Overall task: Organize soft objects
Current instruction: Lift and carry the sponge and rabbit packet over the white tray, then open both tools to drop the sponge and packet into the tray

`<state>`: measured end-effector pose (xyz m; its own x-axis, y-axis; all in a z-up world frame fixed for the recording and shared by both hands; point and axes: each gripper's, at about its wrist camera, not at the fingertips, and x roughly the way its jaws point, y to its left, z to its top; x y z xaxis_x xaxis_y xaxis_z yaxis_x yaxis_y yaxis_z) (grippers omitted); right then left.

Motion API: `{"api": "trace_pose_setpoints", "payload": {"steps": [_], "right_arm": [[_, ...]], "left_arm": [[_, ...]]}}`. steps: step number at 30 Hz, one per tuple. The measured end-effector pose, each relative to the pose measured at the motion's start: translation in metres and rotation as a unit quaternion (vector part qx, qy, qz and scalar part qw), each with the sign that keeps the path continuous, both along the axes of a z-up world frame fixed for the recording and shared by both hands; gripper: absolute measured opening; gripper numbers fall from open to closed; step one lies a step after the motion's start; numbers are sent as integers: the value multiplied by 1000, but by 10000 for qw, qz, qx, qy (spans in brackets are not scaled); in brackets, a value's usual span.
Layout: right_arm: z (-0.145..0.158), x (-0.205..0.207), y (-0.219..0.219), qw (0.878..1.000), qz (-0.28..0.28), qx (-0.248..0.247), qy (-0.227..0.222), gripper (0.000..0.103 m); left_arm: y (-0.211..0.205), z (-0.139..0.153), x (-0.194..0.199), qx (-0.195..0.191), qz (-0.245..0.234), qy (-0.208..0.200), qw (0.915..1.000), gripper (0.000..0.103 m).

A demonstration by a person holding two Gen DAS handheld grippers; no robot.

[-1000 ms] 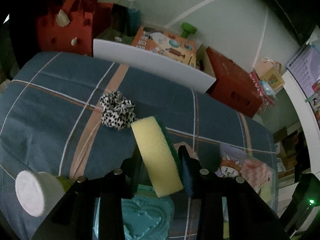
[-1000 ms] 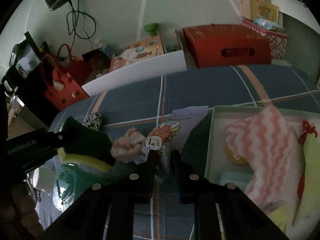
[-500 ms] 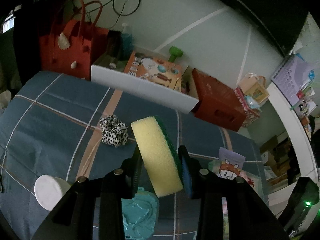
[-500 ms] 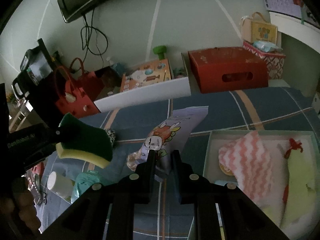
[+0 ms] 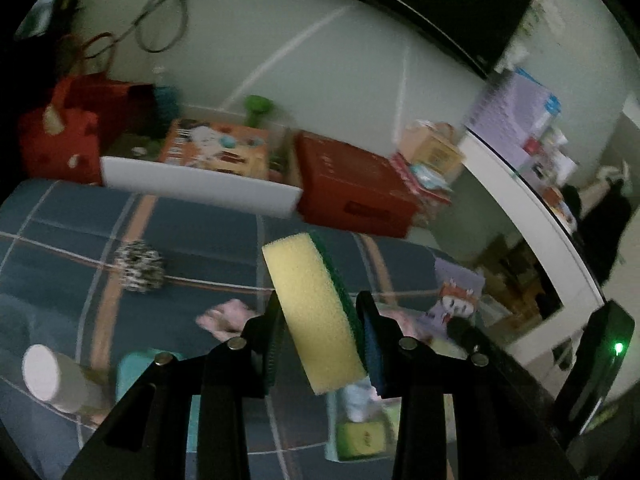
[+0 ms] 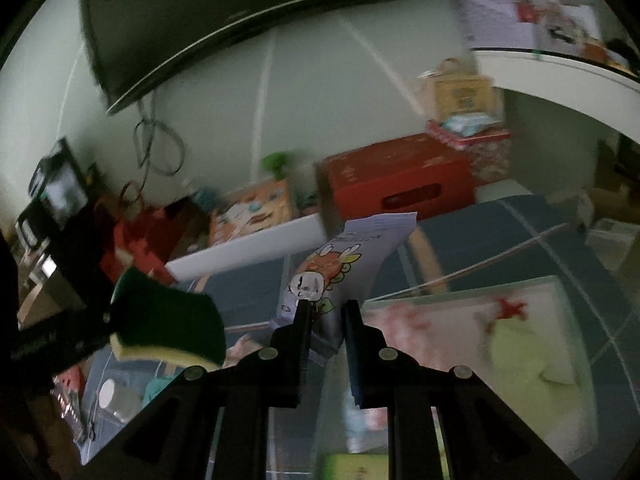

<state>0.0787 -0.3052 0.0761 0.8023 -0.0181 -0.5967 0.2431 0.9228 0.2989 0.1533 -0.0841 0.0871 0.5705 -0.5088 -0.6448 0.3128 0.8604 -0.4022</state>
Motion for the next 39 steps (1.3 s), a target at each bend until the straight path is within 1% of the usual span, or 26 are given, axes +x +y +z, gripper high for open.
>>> {"api": "trace_pose_setpoints", "payload": {"steps": [6, 9, 13, 15, 17, 20, 23, 25, 27, 29, 31, 34, 37, 39], "right_arm": [[0, -23, -48, 9979, -637, 133, -1, 17], [-4, -31, -66, 9962, -857, 161, 62, 17], [-9, -40, -83, 9945, -1028, 186, 125, 18], [-13, -39, -87, 9940, -1061, 205, 175, 18], [-18, -37, -91, 9941, -1026, 274, 228, 18], [-33, -30, -92, 9937, -969, 329, 449, 18], [-50, -21, -97, 9928, -889, 482, 644, 18], [-62, -17, -99, 9915, -861, 590, 777, 18], [-70, -15, -100, 9908, -833, 646, 852, 18], [-75, -12, -100, 9901, -798, 674, 937, 18], [-79, -10, -100, 9895, -772, 676, 1020, 18], [-81, -10, -99, 9888, -766, 638, 1108, 19], [-82, -9, -97, 9880, -734, 591, 1225, 20], [-85, -7, -96, 9869, -726, 530, 1340, 20]], "left_arm": [[-40, -5, -11, -62, -557, 78, 9984, 37], [-62, -10, -17, -66, -877, 129, 9960, 37], [-91, -20, -27, -102, -1359, 245, 9904, 37], [-106, -30, -30, -87, -1572, 376, 9868, 37], [-118, -44, -29, -102, -1704, 576, 9836, 37], [-128, -61, -26, -243, -1848, 792, 9793, 37], [-129, -77, -21, -300, -1850, 929, 9779, 37], [-127, -89, -17, -406, -1835, 1058, 9765, 37], [-126, -98, -13, -546, -1795, 1147, 9755, 37], [-125, -105, -11, -599, -1731, 1174, 9760, 37], [-124, -110, -8, -535, -1651, 1240, 9770, 38], [-119, -117, -3, -323, -1462, 1411, 9786, 38], [-113, -122, 0, -198, -1342, 1559, 9784, 43], [-111, -124, 0, 16, -1249, 1585, 9794, 46]]}}
